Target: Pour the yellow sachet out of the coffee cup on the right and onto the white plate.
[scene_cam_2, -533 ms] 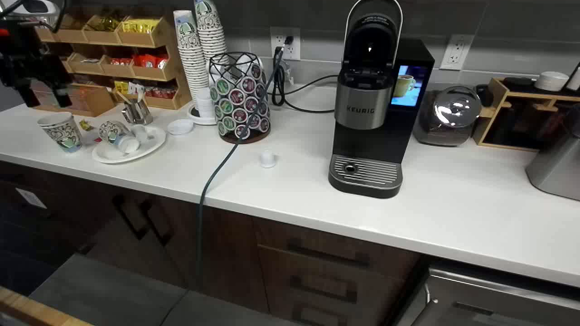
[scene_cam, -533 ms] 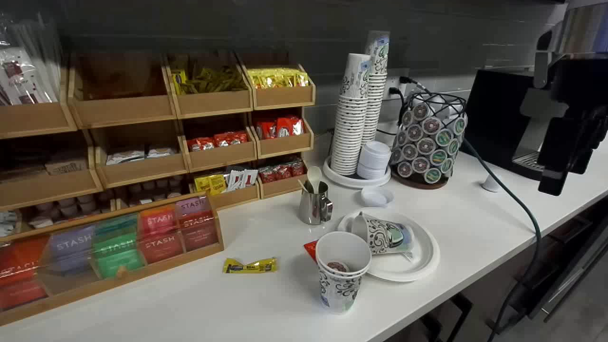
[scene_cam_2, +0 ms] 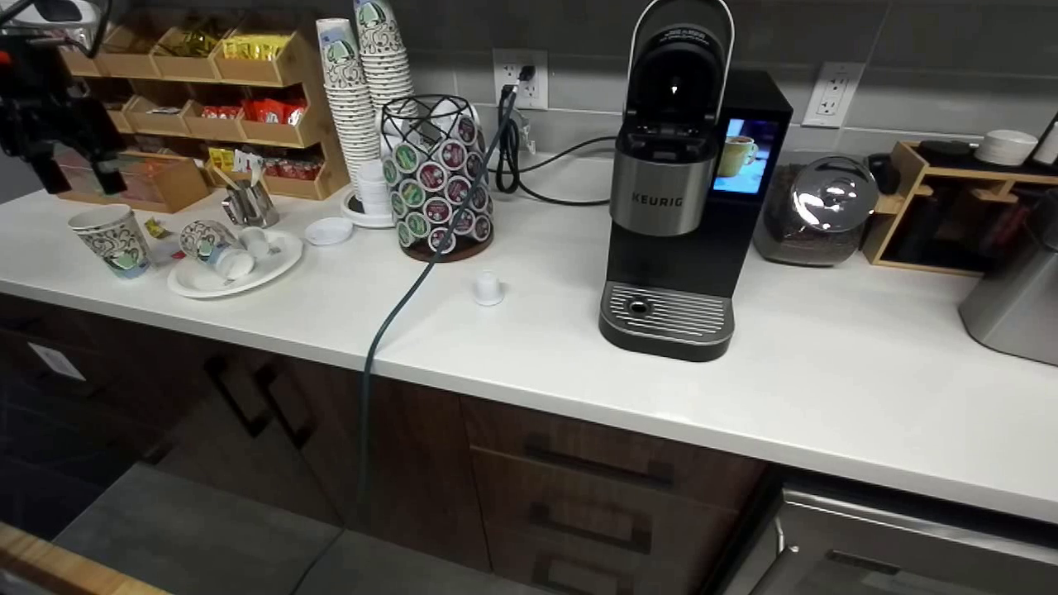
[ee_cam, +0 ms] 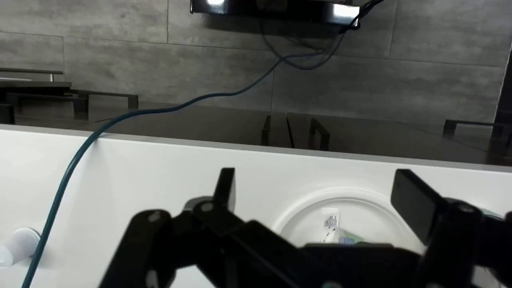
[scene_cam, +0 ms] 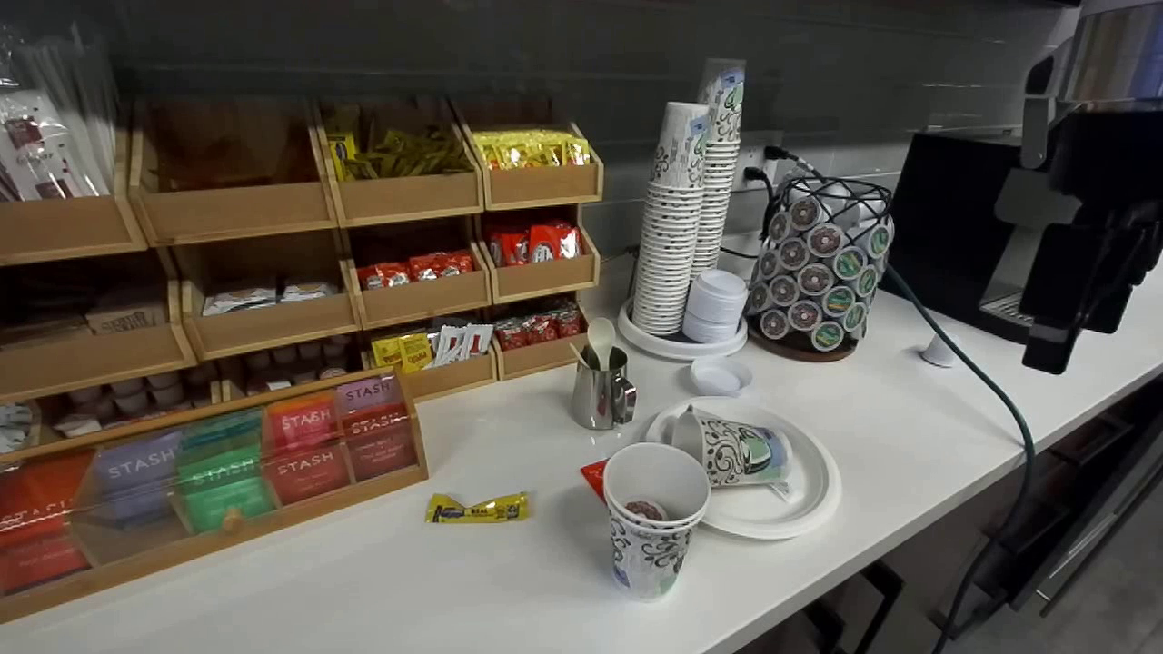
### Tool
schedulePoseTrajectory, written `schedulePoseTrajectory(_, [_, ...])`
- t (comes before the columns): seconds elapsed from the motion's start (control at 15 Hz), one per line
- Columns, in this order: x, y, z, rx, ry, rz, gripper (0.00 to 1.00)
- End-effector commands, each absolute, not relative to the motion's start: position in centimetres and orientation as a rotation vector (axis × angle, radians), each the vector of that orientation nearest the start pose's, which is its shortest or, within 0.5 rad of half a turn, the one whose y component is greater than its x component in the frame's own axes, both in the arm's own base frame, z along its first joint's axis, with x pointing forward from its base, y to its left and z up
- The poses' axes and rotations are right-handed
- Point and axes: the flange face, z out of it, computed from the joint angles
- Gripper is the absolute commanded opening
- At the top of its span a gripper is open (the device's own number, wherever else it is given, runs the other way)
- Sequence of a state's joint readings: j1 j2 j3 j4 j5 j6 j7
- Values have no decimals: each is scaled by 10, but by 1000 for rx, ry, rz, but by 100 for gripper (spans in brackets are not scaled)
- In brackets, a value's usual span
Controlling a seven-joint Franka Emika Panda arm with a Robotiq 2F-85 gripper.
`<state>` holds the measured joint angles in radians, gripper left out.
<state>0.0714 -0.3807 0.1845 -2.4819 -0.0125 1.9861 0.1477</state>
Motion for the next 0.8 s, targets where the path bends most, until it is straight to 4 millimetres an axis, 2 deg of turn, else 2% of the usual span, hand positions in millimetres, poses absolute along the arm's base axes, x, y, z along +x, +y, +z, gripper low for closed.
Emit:
schedulePoseTrajectory(0.0, [406, 155, 411, -3254, 90, 125, 100])
schedulePoseTrajectory(0.33, [439, 209, 402, -3222, 466, 3, 100])
schedulePoseTrajectory(0.47, [450, 211, 400, -3203, 446, 21, 100])
schedulePoseTrajectory(0.53, [433, 208, 406, -3213, 415, 10, 100])
schedulePoseTrajectory(0.73, [448, 208, 400, -3198, 430, 38, 100])
